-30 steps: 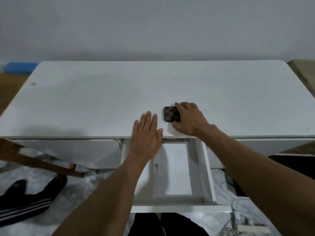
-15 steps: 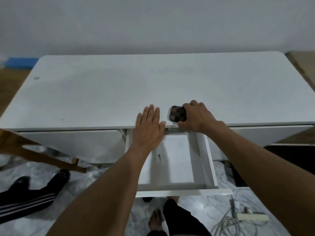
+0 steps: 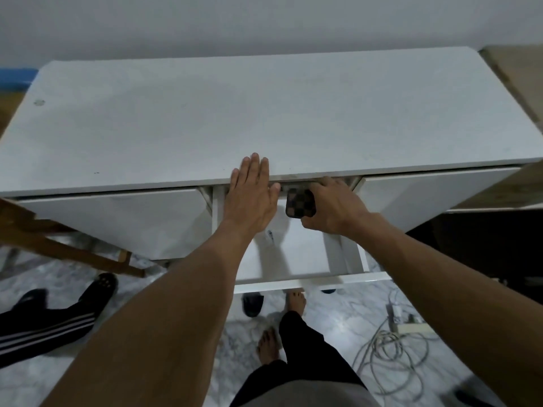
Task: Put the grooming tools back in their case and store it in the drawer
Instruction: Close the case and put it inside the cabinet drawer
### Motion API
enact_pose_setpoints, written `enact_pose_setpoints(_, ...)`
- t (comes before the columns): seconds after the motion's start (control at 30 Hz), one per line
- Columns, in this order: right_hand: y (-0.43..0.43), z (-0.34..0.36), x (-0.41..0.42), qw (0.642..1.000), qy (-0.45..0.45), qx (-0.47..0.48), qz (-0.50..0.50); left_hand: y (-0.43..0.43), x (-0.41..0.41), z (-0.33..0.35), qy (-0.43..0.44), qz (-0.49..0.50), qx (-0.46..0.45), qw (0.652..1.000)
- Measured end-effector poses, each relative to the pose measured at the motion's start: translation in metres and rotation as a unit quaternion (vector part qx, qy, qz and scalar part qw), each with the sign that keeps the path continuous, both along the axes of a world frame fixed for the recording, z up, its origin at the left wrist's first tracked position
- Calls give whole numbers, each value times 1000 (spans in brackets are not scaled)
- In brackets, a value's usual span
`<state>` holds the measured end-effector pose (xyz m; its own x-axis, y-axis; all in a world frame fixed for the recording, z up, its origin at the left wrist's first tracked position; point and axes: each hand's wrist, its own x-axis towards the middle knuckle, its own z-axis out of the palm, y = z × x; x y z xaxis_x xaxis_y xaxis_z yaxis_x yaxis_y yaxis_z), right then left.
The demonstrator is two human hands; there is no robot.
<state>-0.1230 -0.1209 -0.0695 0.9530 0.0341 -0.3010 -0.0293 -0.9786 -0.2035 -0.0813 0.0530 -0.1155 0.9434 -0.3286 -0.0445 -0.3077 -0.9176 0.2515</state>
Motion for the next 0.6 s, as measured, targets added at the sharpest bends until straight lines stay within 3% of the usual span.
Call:
enact_pose_setpoints(0.27,7,-57,4,996,75,-32,28,0,-1,-7,-30,7,-3,1000)
enact_pose_setpoints(0.6,13,-115,25,994,109,-5,20,-5,-1,-20,-77,29,-11,997)
